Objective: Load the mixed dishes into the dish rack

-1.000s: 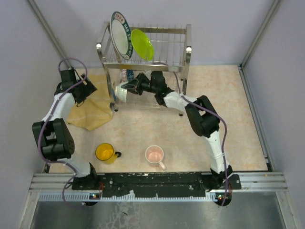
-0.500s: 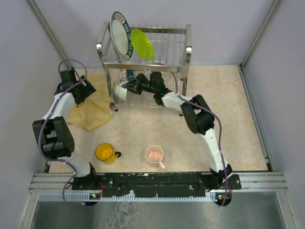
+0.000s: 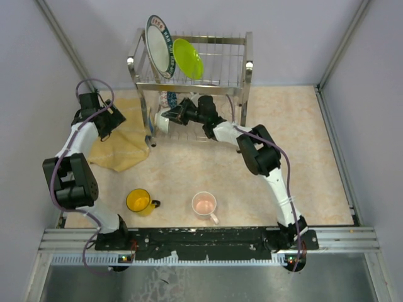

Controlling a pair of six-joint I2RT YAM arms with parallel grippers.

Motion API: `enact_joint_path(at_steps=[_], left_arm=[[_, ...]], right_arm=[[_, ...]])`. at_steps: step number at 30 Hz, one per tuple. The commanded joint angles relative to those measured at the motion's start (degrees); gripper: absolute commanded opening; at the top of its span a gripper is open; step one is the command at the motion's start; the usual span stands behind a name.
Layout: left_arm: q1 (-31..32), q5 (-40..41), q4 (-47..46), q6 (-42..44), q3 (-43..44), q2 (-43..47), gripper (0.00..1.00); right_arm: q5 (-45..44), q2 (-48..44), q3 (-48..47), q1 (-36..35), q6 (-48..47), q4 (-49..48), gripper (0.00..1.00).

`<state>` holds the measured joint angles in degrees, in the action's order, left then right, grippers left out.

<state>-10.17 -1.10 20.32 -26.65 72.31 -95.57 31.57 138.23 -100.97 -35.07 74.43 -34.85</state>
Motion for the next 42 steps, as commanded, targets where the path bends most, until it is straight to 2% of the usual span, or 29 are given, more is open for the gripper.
enact_joint_path(at_steps=[1, 5, 10, 12, 15, 22, 25, 31, 38, 42], left_arm=[[-0.48, 0.31, -0.06, 0.93, 1.36, -0.50, 0.87], [-0.47, 0.15, -0.19, 0.89, 1.20, -0.45, 0.87], [-0.56, 0.27, -0.19, 0.90, 1.26, -0.23, 0.87], [-0.56, 0.17, -0.19, 0.79, 1.28, -0.15, 0.87], [-0.58, 0.05, -0.10, 0.77, 1.32, -0.04, 0.87], [-0.66, 0.16, 0.29, 1.06, 1.22, 0.68, 0.87], [-0.77, 0.22, 0.41, 1.12, 1.12, 0.97, 0.87], [-0.75, 0.13, 0.73, 1.17, 0.52, 1.80, 0.88], [-0.76, -1.35, 2.99, 2.57, -0.69, 4.53, 0.88], [-0.62, -2.62, 3.68, 2.63, -4.35, 7.94, 0.88]], right_arm=[[0.43, -1.02, -3.95, 0.27, -5.56, 0.07, 0.00], [0.44, -1.07, -4.04, 0.15, -8.13, 3.31, 0.00], [-1.82, -2.02, -8.80, -1.08, -18.78, 16.87, 0.01], [-2.42, -2.23, -9.34, -1.48, -19.81, 18.30, 0.16], [-2.66, -2.76, -9.25, -1.65, -20.46, 18.25, 0.30], [-3.42, -6.00, -8.02, -1.81, -23.21, 17.11, 0.53], [-3.45, -8.50, -6.89, -2.02, -25.10, 17.29, 0.61], [-3.78, -13.51, -3.00, -2.66, -28.11, 19.33, 0.68], [-3.55, -19.05, 5.58, -3.36, -29.73, 20.25, 0.71], [-2.99, -22.35, 9.93, -4.49, -32.11, 22.39, 0.71]])
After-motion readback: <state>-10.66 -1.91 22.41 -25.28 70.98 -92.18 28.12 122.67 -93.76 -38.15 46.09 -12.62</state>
